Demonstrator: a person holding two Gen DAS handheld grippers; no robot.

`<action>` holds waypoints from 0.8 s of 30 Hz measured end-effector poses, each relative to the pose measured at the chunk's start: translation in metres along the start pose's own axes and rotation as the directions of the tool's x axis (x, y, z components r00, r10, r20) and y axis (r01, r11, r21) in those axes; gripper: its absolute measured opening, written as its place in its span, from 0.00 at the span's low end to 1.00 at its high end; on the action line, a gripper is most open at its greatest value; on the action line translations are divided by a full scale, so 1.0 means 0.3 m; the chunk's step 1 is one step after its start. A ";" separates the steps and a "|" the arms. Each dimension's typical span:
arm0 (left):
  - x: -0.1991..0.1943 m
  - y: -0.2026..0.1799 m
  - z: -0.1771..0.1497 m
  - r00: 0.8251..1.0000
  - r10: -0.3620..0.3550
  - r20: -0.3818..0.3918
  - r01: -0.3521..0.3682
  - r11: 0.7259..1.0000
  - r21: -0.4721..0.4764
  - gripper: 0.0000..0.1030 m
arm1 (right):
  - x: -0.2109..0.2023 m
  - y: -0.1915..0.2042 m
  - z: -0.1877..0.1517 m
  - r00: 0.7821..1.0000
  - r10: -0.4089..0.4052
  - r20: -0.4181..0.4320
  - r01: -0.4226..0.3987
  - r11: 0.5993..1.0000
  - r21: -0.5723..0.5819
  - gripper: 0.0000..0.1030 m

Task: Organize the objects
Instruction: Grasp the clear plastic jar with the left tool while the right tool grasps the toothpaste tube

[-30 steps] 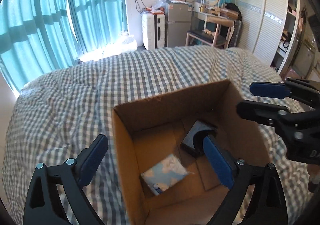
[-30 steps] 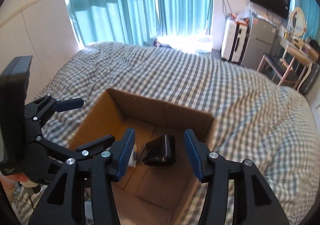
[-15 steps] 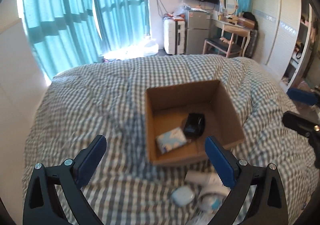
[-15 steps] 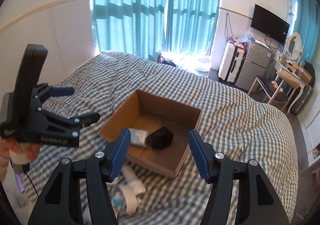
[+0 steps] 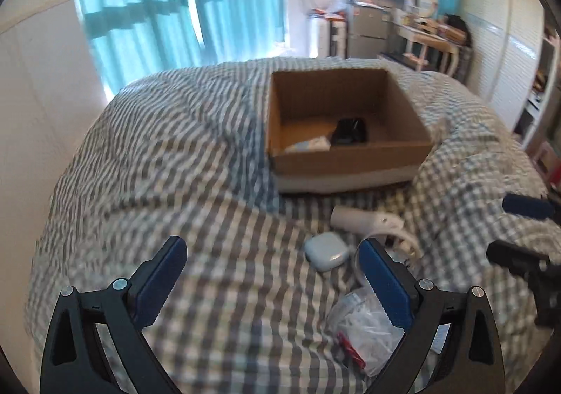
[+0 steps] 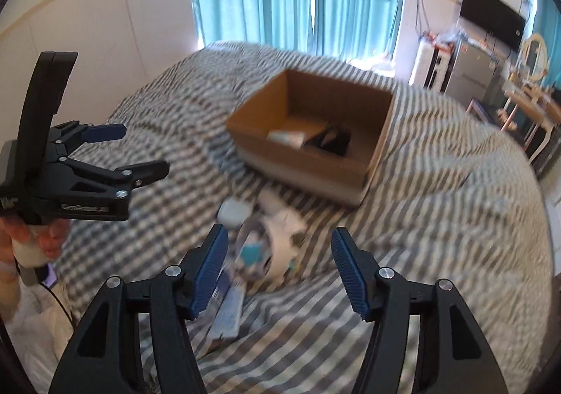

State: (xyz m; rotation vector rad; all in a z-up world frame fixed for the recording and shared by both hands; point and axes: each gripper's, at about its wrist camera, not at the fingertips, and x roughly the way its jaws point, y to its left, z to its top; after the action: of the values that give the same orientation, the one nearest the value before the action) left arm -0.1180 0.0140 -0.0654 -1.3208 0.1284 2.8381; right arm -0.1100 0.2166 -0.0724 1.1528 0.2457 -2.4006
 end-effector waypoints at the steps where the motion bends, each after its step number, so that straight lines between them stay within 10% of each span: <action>1: 0.019 -0.015 -0.026 1.000 -0.006 -0.014 0.006 1.000 0.000 0.98 | 0.015 0.003 -0.019 1.000 -0.003 -0.001 0.003 1.000 0.004 0.59; 15: 0.194 -0.163 -0.208 0.963 -0.140 -0.229 0.135 0.990 -0.037 0.98 | 0.166 -0.026 -0.152 0.986 -0.156 -0.056 0.156 0.988 -0.001 0.59; 20: 0.229 -0.236 -0.273 0.955 -0.119 -0.271 0.145 0.986 0.080 0.98 | 0.163 -0.048 -0.153 0.989 -0.133 -0.057 0.135 0.990 0.038 0.59; 22: 0.221 -0.238 -0.289 0.956 -0.131 -0.261 0.161 0.982 0.097 0.94 | 0.162 -0.046 -0.157 0.990 -0.130 -0.055 0.133 0.990 0.044 0.59; 24: 0.208 -0.227 -0.296 0.947 -0.180 -0.268 0.210 0.974 0.087 0.67 | 0.159 -0.040 -0.157 0.990 -0.129 -0.049 0.131 0.990 0.044 0.59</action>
State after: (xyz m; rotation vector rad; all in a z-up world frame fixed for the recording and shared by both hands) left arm -0.0875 0.0734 -0.1748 -1.5756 0.1501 2.4491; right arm -0.1090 0.2280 -0.1396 1.2502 0.2892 -2.5064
